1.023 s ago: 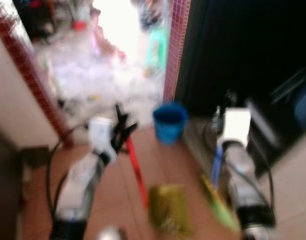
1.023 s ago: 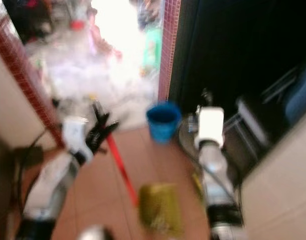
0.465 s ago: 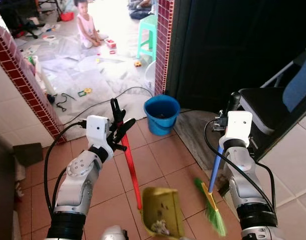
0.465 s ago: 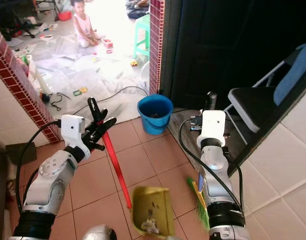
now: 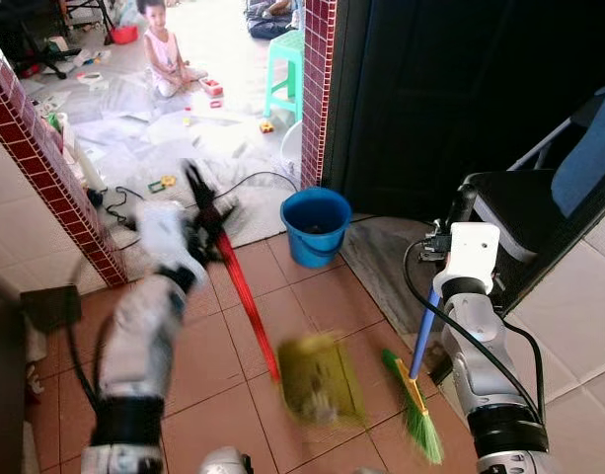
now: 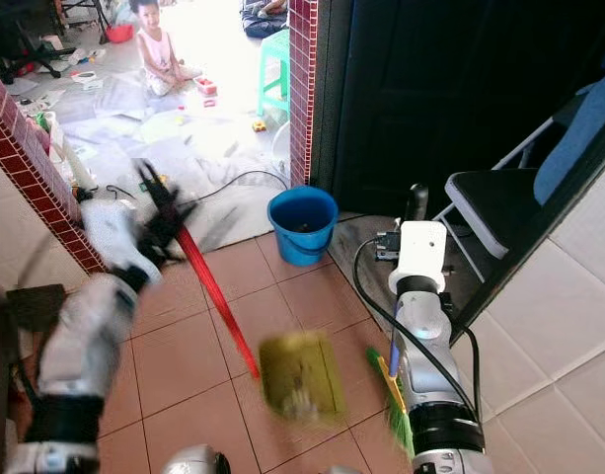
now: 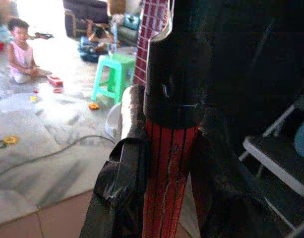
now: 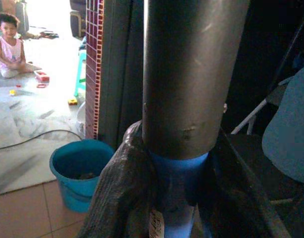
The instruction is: Sweep floor
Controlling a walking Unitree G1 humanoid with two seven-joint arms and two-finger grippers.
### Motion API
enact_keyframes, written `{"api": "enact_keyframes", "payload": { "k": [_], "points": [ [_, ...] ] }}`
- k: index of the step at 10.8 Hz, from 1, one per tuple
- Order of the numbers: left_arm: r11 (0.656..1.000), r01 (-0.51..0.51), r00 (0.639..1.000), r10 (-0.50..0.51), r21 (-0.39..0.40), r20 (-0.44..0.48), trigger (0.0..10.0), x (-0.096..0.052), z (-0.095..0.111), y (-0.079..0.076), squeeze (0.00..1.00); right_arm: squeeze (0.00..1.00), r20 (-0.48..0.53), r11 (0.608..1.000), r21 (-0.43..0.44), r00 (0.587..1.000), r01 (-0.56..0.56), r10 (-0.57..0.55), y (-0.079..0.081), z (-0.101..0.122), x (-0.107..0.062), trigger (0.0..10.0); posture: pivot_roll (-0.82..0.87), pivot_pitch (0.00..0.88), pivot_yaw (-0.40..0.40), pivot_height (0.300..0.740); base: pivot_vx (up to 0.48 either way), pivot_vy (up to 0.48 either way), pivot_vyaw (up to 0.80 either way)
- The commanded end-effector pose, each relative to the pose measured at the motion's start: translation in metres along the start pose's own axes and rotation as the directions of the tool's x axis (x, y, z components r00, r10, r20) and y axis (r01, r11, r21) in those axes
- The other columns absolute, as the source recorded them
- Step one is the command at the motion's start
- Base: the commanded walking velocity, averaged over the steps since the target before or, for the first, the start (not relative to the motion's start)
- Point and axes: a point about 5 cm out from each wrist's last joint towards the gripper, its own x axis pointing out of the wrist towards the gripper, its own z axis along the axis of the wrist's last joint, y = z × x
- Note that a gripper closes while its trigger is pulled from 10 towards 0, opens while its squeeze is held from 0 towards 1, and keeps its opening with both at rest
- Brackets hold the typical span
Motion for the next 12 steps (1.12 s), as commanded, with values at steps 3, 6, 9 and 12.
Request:
{"api": "enact_keyframes", "payload": {
  "k": [3, 6, 9, 12],
  "points": [
    [1.000, -0.001, 0.985, 0.002, -0.006, 0.170, 10.0, 0.012, 0.040, 0.005, 0.00, 0.00, 0.045, 0.999, -0.024, 0.999, 0.024, -0.023, -0.009, 0.008, 0.007, 10.0, -0.07, 0.000, 0.015, 0.740, 0.101, 0.000, 0.00],
    [1.000, -0.012, 0.957, 0.019, -0.027, 0.290, 10.0, 0.022, 0.078, 0.007, 0.00, 0.00, 0.043, 0.999, -0.033, 0.999, 0.012, -0.010, -0.007, 0.005, 0.004, 10.0, -0.07, 0.000, 0.012, 0.740, 0.429, 0.000, 0.00],
    [0.998, -0.061, 0.928, 0.067, -0.030, 0.366, 10.0, 0.026, 0.099, 0.012, 0.00, 0.00, 0.046, 0.999, -0.039, 0.999, 0.009, -0.007, -0.008, 0.006, 0.005, 10.0, -0.08, 0.000, 0.011, 0.740, 0.434, 0.000, 0.00],
    [0.996, -0.070, 0.898, 0.089, -0.059, 0.432, 10.0, 0.029, 0.122, 0.015, 0.00, 0.00, 0.045, 0.999, -0.046, 0.999, 0.005, -0.002, -0.008, 0.005, 0.006, 10.0, -0.07, 0.000, 0.008, 0.740, 0.429, 0.000, 0.00]
  ]
}}
